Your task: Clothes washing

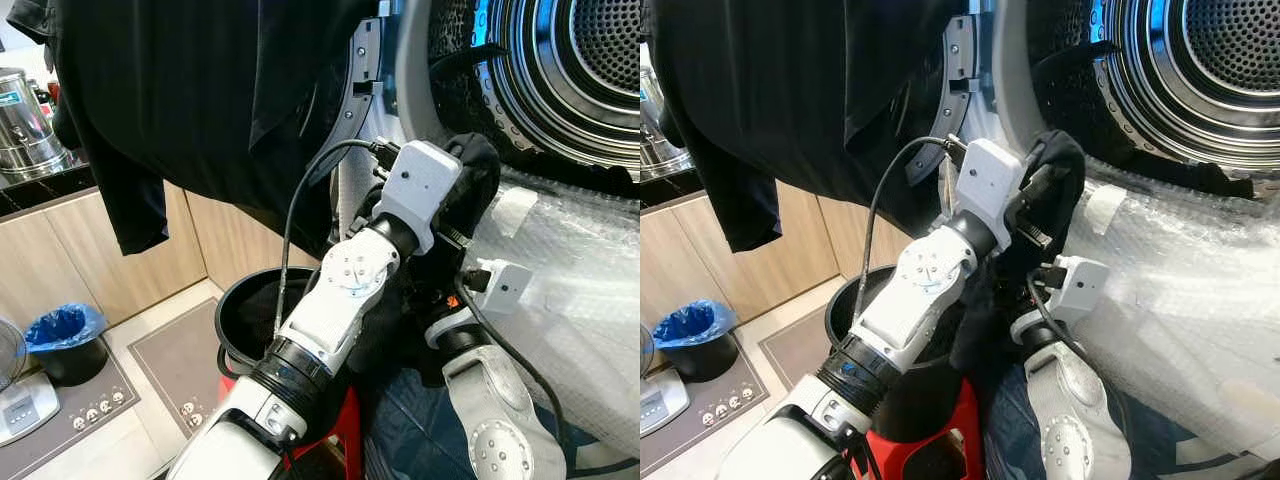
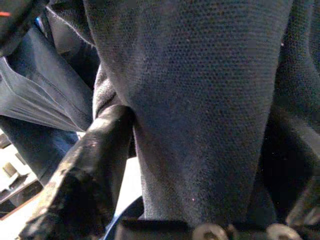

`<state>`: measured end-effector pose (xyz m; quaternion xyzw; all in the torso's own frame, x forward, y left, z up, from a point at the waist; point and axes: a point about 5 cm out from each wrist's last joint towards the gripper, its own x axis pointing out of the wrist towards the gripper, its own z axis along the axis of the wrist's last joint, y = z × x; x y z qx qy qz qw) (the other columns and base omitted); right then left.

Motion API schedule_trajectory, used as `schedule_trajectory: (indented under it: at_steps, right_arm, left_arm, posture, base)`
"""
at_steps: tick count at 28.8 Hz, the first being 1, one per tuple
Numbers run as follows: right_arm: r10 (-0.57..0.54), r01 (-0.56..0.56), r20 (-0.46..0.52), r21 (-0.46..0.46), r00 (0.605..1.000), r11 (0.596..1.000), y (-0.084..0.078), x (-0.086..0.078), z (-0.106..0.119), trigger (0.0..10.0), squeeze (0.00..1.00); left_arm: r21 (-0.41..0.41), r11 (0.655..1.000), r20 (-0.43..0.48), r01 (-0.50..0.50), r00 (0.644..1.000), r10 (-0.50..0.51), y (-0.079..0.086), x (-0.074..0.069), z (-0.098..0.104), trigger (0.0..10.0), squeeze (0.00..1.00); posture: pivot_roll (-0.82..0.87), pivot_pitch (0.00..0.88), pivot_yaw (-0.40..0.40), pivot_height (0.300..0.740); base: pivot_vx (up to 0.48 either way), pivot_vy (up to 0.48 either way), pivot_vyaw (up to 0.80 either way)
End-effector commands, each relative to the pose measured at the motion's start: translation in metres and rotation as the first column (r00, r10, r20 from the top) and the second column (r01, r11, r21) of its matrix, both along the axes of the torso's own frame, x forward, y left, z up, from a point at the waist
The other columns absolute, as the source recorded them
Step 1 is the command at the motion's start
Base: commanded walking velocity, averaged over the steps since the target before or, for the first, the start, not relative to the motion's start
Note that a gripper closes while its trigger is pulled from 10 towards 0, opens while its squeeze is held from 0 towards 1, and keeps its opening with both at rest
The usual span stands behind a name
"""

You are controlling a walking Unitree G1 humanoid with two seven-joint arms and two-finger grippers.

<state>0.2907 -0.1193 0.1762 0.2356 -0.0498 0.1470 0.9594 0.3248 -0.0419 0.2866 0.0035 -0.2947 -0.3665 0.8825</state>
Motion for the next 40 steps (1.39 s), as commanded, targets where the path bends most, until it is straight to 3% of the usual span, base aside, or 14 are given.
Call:
schedule_trajectory:
  at_steps: [1,27,40]
  right_arm:
    - [0.018,-0.018,0.008,0.024,1.000,1.000,0.0060,0.0026,0.0035,0.0,0.00]
    - [-0.002,0.001,0.009,0.100,1.000,0.995,-0.0012,0.0028,0.0026,0.0,0.00]
    - [0.006,-0.011,0.024,0.199,1.000,0.980,-0.0017,0.0048,0.0062,0.0,0.00]
  left_arm:
    - [-0.105,0.984,0.055,0.141,0.989,-0.135,-0.0337,-0.0279,0.0308,10.0,0.00]
    - [-0.108,0.981,0.047,0.163,0.986,-0.159,-0.0338,-0.0300,0.0312,10.0,0.00]
    - [-0.089,0.973,0.022,0.212,0.977,-0.211,-0.0338,-0.0339,0.0275,10.0,0.00]
  posture:
    - [-0.14,0.000,0.034,0.740]
    - [-0.13,0.000,0.020,0.740]
    - [-0.12,0.000,0.014,0.740]
  base:
    - [0.000,0.000,0.00]
    - [0.000,0.000,0.00]
    - [0.000,0.000,0.00]
